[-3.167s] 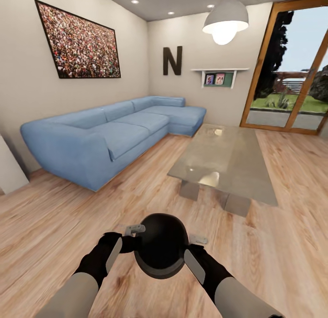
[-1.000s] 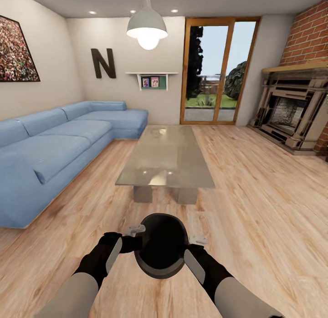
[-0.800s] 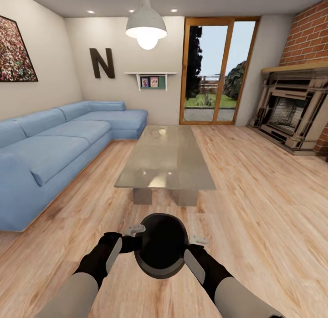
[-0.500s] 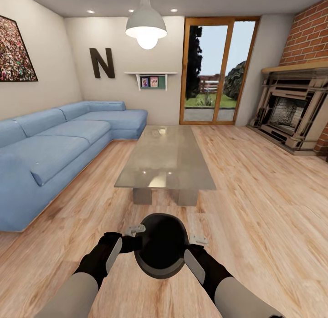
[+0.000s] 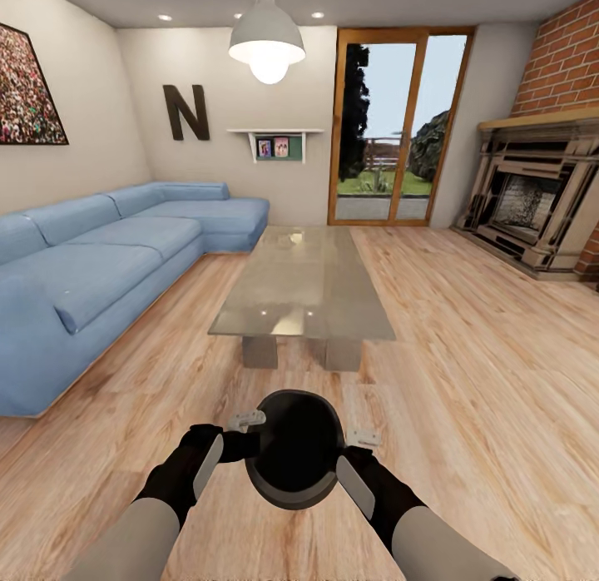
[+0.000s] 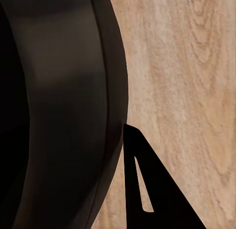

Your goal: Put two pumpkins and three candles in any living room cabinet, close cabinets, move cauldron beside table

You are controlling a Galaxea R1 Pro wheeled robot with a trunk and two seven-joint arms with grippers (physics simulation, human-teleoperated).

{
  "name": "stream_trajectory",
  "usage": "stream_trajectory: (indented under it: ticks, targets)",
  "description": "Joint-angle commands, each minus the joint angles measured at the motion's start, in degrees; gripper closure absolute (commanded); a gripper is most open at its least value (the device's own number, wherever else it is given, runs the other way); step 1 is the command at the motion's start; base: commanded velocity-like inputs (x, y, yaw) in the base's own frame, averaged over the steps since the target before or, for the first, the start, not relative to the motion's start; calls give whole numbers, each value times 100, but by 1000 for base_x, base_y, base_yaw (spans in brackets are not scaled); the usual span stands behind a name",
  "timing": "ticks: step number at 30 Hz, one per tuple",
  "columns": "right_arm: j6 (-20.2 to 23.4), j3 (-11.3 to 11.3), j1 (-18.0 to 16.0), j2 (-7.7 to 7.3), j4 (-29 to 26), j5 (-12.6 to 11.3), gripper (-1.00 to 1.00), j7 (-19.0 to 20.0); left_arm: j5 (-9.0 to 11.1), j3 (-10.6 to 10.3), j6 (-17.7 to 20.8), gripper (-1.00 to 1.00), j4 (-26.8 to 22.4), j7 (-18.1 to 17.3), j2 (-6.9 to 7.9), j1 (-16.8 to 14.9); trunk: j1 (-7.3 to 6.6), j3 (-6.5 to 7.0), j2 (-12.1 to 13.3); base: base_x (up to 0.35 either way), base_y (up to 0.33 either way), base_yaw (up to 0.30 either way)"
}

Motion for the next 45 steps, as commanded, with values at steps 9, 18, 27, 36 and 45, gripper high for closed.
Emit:
stream_trajectory:
  ticks: [9,18,27,36,45]
  targets:
    - [-14,-113,-8,0,-136,-21,100,338,196,128,51,100,-11,-23,5,-2,196,-167,-366,0,0,0]
    - [-14,-113,-8,0,-136,-21,100,338,196,125,51,100,-11,-10,5,-2,353,-338,-645,0,0,0]
    - [-14,-113,-8,0,-136,-21,100,338,190,116,51,100,-3,6,5,-2,376,-537,-657,0,0,-131]
    - [-14,-113,-8,0,-136,-21,100,338,196,127,51,100,-2,-21,5,-2,384,-604,-661,9,2,-12]
    - [-14,-113,-8,0,-136,-21,100,338,196,124,51,100,-2,-8,5,-2,384,-604,-661,286,68,0]
